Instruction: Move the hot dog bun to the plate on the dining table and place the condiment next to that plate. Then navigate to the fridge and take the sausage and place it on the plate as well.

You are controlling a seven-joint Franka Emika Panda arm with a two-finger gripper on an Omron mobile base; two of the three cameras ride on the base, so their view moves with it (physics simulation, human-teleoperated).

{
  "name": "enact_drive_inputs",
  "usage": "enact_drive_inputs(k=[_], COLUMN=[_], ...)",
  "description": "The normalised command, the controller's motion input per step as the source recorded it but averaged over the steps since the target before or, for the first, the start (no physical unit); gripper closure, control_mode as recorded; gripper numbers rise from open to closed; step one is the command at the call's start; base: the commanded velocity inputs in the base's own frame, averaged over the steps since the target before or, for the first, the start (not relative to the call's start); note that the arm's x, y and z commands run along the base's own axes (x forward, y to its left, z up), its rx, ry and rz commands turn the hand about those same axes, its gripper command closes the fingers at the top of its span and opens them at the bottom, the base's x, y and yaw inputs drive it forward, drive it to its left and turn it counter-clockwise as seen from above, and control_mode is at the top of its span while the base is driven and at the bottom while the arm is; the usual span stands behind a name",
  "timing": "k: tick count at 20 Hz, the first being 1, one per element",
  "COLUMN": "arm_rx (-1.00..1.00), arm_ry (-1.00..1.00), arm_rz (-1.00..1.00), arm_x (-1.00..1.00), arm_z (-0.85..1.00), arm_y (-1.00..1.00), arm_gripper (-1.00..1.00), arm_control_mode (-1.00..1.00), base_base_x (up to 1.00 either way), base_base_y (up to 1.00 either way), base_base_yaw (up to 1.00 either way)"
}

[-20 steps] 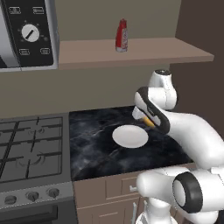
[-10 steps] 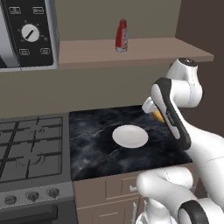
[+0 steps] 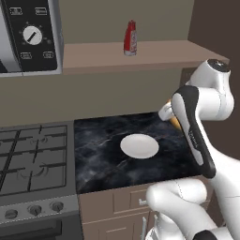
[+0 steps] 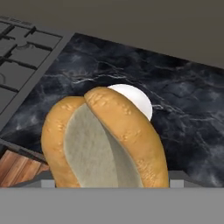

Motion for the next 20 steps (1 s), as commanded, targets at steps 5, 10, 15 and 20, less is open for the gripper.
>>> enact_drive_inputs(k=[5, 10, 15, 20], arm_rx=[0.0, 0.0, 0.0, 0.0], arm_ry=[0.0, 0.0, 0.0, 0.0], arm_rz=[0.0, 0.0, 0.0, 0.0], arm_x=[-0.02, 0.0, 0.0, 0.0], arm_z=[0.0, 0.0, 0.0, 0.0], arm_y=[0.0, 0.0, 0.0, 0.0], arm_gripper=[1.0, 1.0, 1.0, 1.0], arm_control_mode=[1.0, 1.0, 1.0, 1.0], base_base_x=[-0.68, -1.0, -0.98, -0.78], base_base_y=[0.0, 0.12, 0.29, 0.28], base_base_yaw=[-0.09, -0.32, -0.47, -0.64])
